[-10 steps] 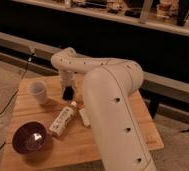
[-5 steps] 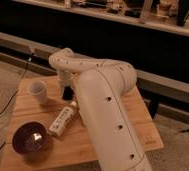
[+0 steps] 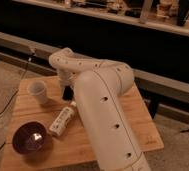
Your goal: Place the eraser on the white sponge
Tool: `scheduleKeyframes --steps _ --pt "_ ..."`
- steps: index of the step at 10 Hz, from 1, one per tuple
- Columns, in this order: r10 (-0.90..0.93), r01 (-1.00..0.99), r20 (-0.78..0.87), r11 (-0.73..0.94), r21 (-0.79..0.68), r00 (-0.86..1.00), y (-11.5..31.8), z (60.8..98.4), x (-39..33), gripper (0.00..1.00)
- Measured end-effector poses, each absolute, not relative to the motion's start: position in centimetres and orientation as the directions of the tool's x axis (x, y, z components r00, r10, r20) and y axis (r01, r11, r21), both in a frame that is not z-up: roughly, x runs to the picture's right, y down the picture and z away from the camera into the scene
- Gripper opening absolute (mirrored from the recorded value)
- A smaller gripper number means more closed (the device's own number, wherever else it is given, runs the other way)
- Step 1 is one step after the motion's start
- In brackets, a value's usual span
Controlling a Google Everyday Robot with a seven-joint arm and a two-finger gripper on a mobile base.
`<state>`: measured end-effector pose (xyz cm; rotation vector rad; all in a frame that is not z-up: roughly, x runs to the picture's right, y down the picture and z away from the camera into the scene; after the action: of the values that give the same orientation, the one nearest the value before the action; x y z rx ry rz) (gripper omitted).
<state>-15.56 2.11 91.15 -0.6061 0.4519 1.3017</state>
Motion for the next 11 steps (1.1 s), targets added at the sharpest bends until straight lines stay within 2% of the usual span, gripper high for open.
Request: scheduleKeyframes --steps 3,4,7,11 --pt "0.749 -0.976 -0.626 0.151 -0.158 0.217 2.1 91.3 -15.4 0.03" --pt "0.749 -0.976 -0.625 0.152 -0.157 0.218 2.1 91.2 -15.4 0.0" --pt "0.747 -0.976 -0.627 0.17 -0.139 0.22 1.5 89.7 -14.8 0.0" --pt "0.742 -0.969 -0.626 0.221 -0.111 0.241 0.4 85.8 -13.8 0.0"
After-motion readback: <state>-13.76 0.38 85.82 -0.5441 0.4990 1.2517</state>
